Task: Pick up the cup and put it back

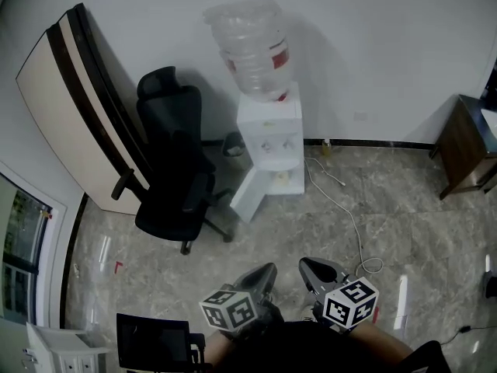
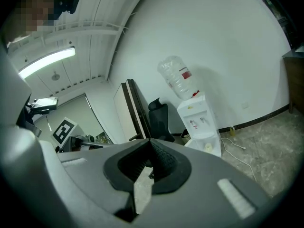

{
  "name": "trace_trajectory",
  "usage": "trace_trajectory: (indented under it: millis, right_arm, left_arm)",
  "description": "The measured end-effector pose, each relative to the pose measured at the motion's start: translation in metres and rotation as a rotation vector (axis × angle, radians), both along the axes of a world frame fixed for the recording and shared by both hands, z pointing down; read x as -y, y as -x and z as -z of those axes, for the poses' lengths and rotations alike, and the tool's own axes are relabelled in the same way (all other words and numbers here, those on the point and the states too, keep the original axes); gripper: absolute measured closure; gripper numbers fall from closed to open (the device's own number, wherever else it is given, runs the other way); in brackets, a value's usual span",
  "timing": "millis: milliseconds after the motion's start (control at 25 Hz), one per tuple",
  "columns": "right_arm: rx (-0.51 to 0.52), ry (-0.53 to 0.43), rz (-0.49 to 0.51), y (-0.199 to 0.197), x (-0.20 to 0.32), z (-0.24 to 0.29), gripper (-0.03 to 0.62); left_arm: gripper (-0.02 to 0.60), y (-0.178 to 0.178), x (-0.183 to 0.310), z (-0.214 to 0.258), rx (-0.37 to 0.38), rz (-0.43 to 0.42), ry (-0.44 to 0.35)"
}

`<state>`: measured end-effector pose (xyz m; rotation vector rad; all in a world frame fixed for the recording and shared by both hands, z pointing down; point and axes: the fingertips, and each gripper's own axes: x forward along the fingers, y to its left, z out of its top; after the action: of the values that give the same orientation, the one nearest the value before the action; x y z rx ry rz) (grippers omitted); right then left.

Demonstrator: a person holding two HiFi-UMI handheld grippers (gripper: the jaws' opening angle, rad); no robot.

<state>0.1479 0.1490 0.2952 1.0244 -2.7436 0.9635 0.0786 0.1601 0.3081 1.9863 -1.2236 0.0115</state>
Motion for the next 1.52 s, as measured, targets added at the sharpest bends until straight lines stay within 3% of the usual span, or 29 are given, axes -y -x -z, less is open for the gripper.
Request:
trace_trajectory:
  millis: [320, 600, 800, 1080, 1320, 1520]
  right_arm:
    - [-0.068, 0.029, 0.001, 0.065, 0.111, -0.018, 0.585]
    - [-0.131, 0.039, -0.046, 0.118, 0.225, -0.041, 0.566]
    - [-0.144, 0.115, -0.01, 0.139, 0.265, -0.078, 0.563]
    - [-0.18, 0.2, 0.134, 0.133, 0.324, -0.147, 0.563]
    - [-0.252, 0.239, 0.258, 0.106, 0.367, -0.248, 0.556]
    - [-0.333, 0.186, 0.288, 0.106, 0.392, -0.344, 0.551]
  left_arm:
    - [0.577, 0.087, 0.112, -0.011, -0.049, 0.061, -0.01]
    - [0.577, 0.128, 0.223, -0.037, -0.042, -0.052, 0.036]
    - [0.577, 0.128, 0.248, -0.068, -0.078, -0.078, 0.115]
    - [0.577, 0.109, 0.277, -0.131, -0.079, 0.04, 0.244]
    - [0.577, 0.063, 0.295, -0.196, -0.103, 0.167, 0.288]
    - [0.577, 0.041, 0.309, -0.264, -0.106, 0.153, 0.249]
